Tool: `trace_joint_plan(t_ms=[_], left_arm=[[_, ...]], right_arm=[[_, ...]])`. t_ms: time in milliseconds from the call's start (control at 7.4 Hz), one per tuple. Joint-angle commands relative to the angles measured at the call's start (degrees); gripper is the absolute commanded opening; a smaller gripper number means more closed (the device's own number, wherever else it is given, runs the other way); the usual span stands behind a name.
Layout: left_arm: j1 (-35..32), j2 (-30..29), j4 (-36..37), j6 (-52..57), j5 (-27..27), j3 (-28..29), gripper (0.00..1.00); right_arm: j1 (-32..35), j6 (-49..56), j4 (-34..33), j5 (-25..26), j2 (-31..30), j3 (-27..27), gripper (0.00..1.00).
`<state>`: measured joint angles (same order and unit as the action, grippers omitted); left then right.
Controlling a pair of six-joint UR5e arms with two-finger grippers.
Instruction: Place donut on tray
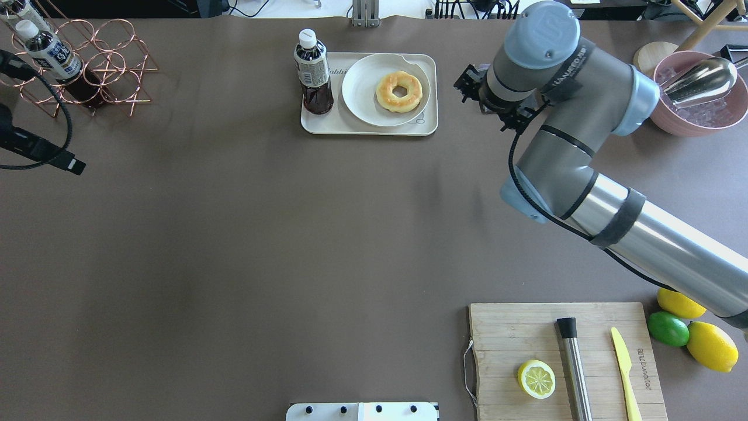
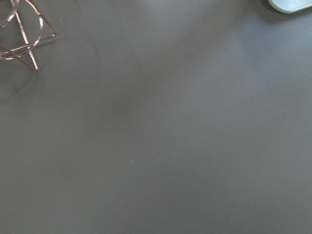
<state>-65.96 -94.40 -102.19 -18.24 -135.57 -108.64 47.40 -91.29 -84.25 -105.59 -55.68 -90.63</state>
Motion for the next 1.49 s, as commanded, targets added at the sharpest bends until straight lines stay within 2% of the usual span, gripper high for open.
trace_joint_plan(t_ms=[0,270,405,541,676,811,946,1081,1351], left_arm=[[-12.22,1.76,1.20,15.63,-5.94,7.97,0.98],[-19.78,1.33,10.12,25.47,-5.42,9.40,0.98],[-22.60,0.89,14.61,33.97,-4.89,11.15,0.98],[-25.41,0.88,16.57,39.62,-4.01,14.12,0.98],[-27.44,0.88,17.20,40.72,-3.92,16.33,0.98],[-29.46,1.06,17.20,40.91,-4.00,18.18,0.98],[-31.05,1.67,17.20,40.91,-3.92,19.41,0.98],[-32.20,3.76,17.20,40.56,-4.00,19.77,0.98],[-32.56,7.01,16.33,40.22,-4.18,20.91,0.98]], right_arm=[[9.15,24.22,-9.18,-6.69,-14.58,-14.99,1.00],[22.49,50.80,-9.18,-15.48,-24.43,-15.37,1.00],[28.83,63.91,-9.36,-17.61,-28.74,-14.94,1.00],[35.33,75.27,-9.88,-19.63,-32.79,-14.76,1.00],[40.62,87.74,-11.80,-21.74,-35.00,-13.80,1.00],[44.41,98.04,-14.25,-22.54,-35.29,-11.35,1.00],[47.49,103.98,-16.37,-22.90,-35.72,-7.67,1.00],[48.05,104.30,-15.95,-22.99,-37.29,-4.59,1.00],[49.02,104.30,-15.77,-22.90,-37.93,-3.33,1.00]])
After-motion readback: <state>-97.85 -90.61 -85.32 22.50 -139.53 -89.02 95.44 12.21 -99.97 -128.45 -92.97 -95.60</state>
